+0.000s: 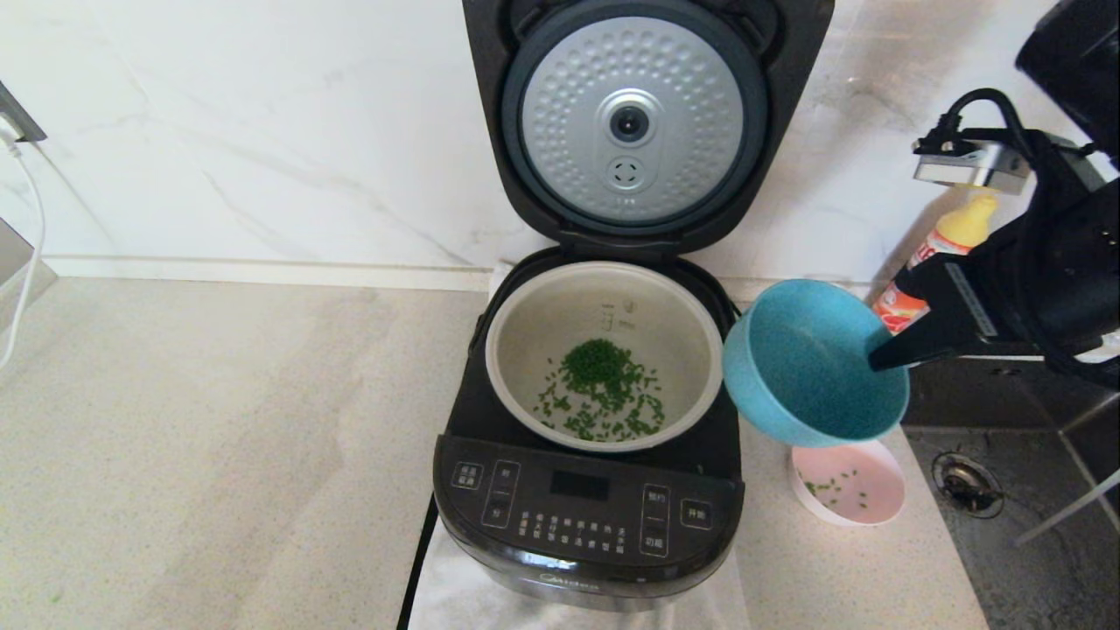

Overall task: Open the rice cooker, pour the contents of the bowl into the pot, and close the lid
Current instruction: Pour the water from the bowl into the rice cooker

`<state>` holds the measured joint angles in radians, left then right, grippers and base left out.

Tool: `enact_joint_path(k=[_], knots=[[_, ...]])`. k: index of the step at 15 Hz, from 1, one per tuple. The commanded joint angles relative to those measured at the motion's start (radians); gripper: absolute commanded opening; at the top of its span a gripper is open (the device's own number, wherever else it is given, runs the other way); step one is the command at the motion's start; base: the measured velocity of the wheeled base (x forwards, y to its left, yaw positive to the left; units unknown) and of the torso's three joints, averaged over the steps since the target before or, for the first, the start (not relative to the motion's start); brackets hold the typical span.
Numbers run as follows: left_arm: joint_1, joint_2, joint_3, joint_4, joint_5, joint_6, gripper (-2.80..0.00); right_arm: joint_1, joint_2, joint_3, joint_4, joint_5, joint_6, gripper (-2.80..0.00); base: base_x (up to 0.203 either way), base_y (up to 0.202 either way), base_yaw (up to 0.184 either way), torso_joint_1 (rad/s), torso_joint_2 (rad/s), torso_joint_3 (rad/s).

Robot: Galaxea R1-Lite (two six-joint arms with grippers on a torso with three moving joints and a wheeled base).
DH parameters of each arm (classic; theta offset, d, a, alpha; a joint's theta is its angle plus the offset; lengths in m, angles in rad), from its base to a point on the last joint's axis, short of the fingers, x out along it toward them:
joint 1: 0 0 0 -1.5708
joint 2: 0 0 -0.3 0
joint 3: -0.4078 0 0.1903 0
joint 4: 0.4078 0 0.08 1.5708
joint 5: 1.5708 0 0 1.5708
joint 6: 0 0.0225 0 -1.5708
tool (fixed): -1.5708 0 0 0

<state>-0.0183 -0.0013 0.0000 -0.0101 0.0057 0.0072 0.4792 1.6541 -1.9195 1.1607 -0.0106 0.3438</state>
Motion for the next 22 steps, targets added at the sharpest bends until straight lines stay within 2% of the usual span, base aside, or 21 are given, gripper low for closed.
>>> enact_joint_path(k=[1,9,12,16,22], knots=[[0.0,0.0,0.009,-0.001,0.0,0.0,-2.8,0.065,0.08,-0.016,-0.026,-0.046,0.01,-2.8,0.0,0.0,0.0,0.0,0.0,0.0],[0.0,0.0,0.009,-0.001,0.0,0.0,-2.8,0.133,0.145,-0.018,-0.222,-0.06,0.04,-2.8,0.0,0.0,0.0,0.0,0.0,0.0],[0.0,0.0,0.009,-0.001,0.0,0.0,-2.8,0.171,0.186,-0.019,-0.267,-0.137,0.047,-2.8,0.0,0.0,0.0,0.0,0.0,0.0],[0.0,0.0,0.009,-0.001,0.0,0.0,-2.8,0.189,0.221,-0.019,-0.359,-0.149,0.071,-2.8,0.0,0.0,0.0,0.0,0.0,0.0],[0.0,0.0,0.009,-0.001,0.0,0.0,-2.8,0.208,0.282,-0.019,-0.474,-0.25,0.075,-2.8,0.0,0.0,0.0,0.0,0.0,0.0]])
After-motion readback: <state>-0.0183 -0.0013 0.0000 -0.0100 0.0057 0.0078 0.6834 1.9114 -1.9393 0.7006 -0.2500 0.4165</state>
